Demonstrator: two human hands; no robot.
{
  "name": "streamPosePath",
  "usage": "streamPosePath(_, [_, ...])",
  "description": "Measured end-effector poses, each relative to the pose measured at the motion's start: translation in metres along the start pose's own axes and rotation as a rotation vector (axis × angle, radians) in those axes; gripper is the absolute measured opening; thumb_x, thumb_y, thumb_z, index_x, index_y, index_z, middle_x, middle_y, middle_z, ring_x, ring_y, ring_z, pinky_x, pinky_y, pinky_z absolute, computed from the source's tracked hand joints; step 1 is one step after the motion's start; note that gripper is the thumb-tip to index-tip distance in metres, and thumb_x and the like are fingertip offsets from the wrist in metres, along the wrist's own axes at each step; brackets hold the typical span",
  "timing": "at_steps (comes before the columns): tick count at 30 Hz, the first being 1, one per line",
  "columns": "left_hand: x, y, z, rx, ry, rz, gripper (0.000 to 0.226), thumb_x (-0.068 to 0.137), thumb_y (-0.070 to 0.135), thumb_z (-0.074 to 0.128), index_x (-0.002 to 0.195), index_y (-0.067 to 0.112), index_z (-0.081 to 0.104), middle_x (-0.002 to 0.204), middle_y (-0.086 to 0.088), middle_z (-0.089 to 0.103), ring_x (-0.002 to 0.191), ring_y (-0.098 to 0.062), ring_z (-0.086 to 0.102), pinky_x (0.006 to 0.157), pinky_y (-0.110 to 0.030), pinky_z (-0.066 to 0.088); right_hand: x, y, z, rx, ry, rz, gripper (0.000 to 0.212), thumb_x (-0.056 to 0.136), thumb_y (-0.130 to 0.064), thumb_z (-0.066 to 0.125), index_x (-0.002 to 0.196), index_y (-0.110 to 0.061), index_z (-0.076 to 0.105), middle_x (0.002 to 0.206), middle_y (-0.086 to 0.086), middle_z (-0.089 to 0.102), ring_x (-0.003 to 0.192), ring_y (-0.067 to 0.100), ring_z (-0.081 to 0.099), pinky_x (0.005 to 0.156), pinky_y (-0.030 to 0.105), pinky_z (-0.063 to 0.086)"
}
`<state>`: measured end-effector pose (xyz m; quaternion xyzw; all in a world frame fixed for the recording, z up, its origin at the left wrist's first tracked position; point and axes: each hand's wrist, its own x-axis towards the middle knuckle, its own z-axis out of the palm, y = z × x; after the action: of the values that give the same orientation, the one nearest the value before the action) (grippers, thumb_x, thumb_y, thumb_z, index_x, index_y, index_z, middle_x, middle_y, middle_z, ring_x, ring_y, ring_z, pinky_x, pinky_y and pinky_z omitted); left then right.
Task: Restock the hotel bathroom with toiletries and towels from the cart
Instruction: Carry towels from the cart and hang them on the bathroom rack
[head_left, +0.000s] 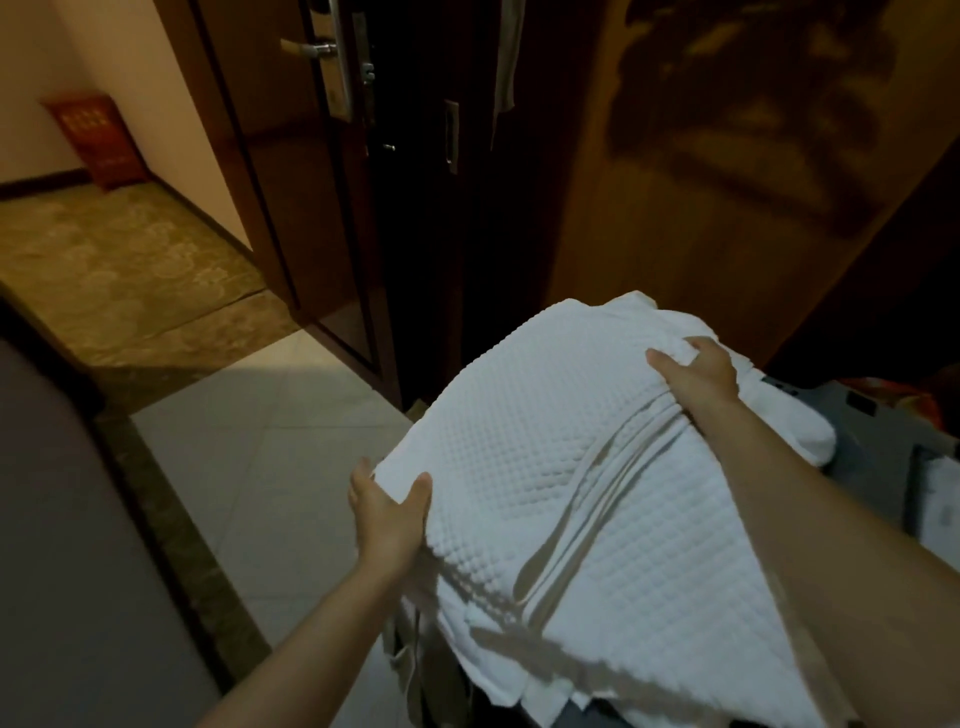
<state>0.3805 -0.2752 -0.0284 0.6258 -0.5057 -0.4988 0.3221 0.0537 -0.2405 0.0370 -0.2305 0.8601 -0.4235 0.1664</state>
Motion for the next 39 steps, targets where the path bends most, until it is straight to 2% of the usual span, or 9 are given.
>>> streamPosePath(4, [-0.017, 0.006, -0.015, -0.364, -0.015, -0.19, 0.062, 0.091, 0.011, 0.057, 0.143, 0.006, 0.023, 0.139, -0.008, 0.044, 0.117, -0.027, 0.05, 0.095, -0.037, 0.042, -0.003, -0.007, 0.004, 0.112, 0.062, 0.007, 0.061, 0.082, -0.031, 0.069, 0.133, -0.01, 0.045, 0.138, 0.014, 0.048, 0.124, 0.033, 0.047, 0.105, 0.041, 0.039])
streamPosePath(8, [-0.019, 0.014, -0.029, -0.61, -0.137, -0.366, 0.032, 0.091, 0.01, 0.057, 0.121, -0.001, 0.053, 0.095, -0.008, 0.063, 0.078, -0.015, 0.058, 0.056, -0.019, 0.055, -0.012, -0.018, 0.007, -0.023, 0.164, -0.1, 0.053, 0.085, -0.025, 0.066, 0.13, -0.006, 0.047, 0.133, 0.016, 0.051, 0.121, 0.034, 0.049, 0.098, 0.038, 0.04])
streamPosePath(13, [-0.015, 0.021, -0.032, -0.631, -0.241, -0.435, 0.029, 0.091, 0.019, 0.057, 0.118, 0.011, 0.053, 0.132, -0.008, 0.052, 0.12, -0.019, 0.05, 0.086, -0.041, 0.049, -0.024, -0.022, 0.006, -0.04, 0.252, -0.273, 0.036, 0.089, -0.02, 0.06, 0.121, -0.006, 0.052, 0.123, 0.014, 0.053, 0.111, 0.029, 0.053, 0.093, 0.038, 0.045])
streamPosePath(18, [-0.006, 0.033, -0.024, -0.621, -0.221, -0.459, 0.043, 0.092, 0.025, 0.055, 0.131, 0.008, 0.05, 0.136, -0.018, 0.048, 0.095, -0.017, 0.054, 0.058, -0.03, 0.047, -0.029, -0.027, -0.007, 0.231, 0.175, -0.185, 0.028, 0.091, -0.023, 0.059, 0.115, -0.011, 0.054, 0.114, 0.008, 0.058, 0.103, 0.024, 0.058, 0.088, 0.037, 0.05])
streamPosePath(23, [0.003, 0.044, -0.02, -0.779, -0.244, -0.501, 0.018, 0.091, 0.014, 0.057, 0.077, 0.006, 0.064, 0.065, -0.005, 0.059, 0.057, -0.007, 0.059, 0.052, -0.017, 0.051, -0.023, -0.038, -0.024, 0.547, 0.081, 0.101, 0.031, 0.088, -0.019, 0.063, 0.118, -0.016, 0.052, 0.112, 0.006, 0.059, 0.098, 0.026, 0.061, 0.089, 0.044, 0.052])
streamPosePath(26, [-0.006, 0.048, -0.01, -0.73, -0.359, -0.537, 0.021, 0.088, 0.026, 0.061, 0.093, 0.005, 0.061, 0.087, -0.012, 0.066, 0.081, -0.019, 0.063, 0.083, -0.032, 0.05, -0.025, -0.05, -0.02, 0.654, 0.05, 0.189, 0.043, 0.089, -0.013, 0.062, 0.129, -0.012, 0.046, 0.108, 0.008, 0.054, 0.093, 0.027, 0.058, 0.083, 0.038, 0.051])
streamPosePath(31, [0.005, 0.039, -0.004, -0.52, -0.262, -0.443, 0.047, 0.093, 0.022, 0.053, 0.134, 0.0, 0.043, 0.135, -0.021, 0.05, 0.123, -0.036, 0.051, 0.084, -0.038, 0.046, -0.016, -0.038, -0.023, 0.398, 0.095, 0.166, 0.036, 0.089, -0.009, 0.058, 0.124, -0.011, 0.051, 0.111, 0.005, 0.051, 0.098, 0.025, 0.05, 0.083, 0.033, 0.044])
streamPosePath(36, [0.044, 0.06, -0.019, -0.475, -0.194, -0.377, 0.035, 0.096, 0.017, 0.047, 0.125, -0.002, 0.048, 0.14, -0.021, 0.045, 0.126, -0.035, 0.047, 0.091, -0.038, 0.042, -0.017, -0.026, -0.025, 0.213, 0.021, 0.222, 0.026, 0.083, -0.004, 0.054, 0.108, 0.004, 0.055, 0.096, 0.032, 0.049, 0.093, 0.039, 0.057, 0.063, 0.033, 0.044])
streamPosePath(39, [0.06, 0.049, -0.021, -0.395, -0.282, -0.443, 0.018, 0.096, 0.017, 0.045, 0.084, 0.006, 0.051, 0.139, -0.025, 0.045, 0.098, -0.033, 0.057, 0.101, -0.042, 0.038, -0.012, -0.027, -0.029, 0.039, -0.108, 0.221, 0.006, 0.083, -0.006, 0.054, 0.087, -0.007, 0.05, 0.068, 0.016, 0.04, 0.062, 0.022, 0.044, 0.055, 0.029, 0.037])
